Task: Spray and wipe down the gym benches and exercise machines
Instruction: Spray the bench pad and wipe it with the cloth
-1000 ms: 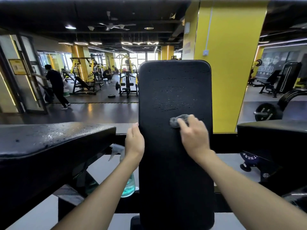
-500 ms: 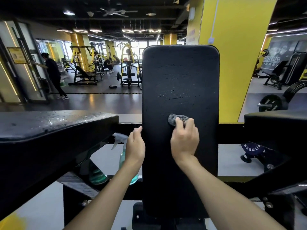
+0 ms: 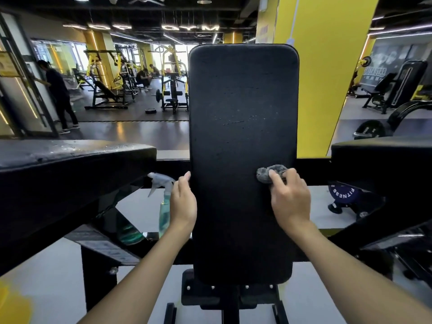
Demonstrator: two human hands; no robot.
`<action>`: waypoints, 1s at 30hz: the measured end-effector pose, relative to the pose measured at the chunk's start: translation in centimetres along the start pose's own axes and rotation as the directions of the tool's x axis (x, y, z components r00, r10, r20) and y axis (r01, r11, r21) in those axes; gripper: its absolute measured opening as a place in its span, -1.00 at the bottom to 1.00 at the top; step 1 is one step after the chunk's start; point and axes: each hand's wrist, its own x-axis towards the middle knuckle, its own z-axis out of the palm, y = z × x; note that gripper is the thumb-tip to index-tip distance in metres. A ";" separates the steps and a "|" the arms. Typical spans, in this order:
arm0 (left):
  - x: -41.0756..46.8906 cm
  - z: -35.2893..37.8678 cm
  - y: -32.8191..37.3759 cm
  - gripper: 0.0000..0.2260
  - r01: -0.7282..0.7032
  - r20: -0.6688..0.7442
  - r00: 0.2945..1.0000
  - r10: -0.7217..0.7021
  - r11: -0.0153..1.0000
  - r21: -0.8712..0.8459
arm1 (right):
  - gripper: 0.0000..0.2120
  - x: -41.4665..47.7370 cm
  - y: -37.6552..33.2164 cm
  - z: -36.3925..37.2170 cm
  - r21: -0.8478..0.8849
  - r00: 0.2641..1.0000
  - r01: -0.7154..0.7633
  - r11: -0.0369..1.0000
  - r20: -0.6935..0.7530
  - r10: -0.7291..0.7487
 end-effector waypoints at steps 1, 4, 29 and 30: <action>-0.2 -0.1 -0.3 -0.59 0.009 0.004 1.000 -0.009 1.000 -0.009 | -0.67 -0.5 0.6 -0.3 0.009 0.997 -0.071 0.997 0.000 0.071; -0.5 -0.8 -1.7 -0.58 0.029 0.033 0.999 -0.029 1.000 0.000 | -0.68 -1.4 -0.4 -0.1 0.040 0.956 -0.293 0.955 0.013 0.293; -4.2 -3.3 -6.3 -0.60 0.187 0.063 0.978 -0.197 0.973 0.135 | -0.60 -8.0 0.4 -0.9 -0.030 0.976 -0.154 0.988 0.151 0.157; -4.2 -3.2 -6.4 -0.59 0.187 0.064 0.978 -0.198 0.972 0.140 | -0.62 -8.1 -0.2 -1.0 -0.020 0.958 -0.237 0.971 0.163 0.237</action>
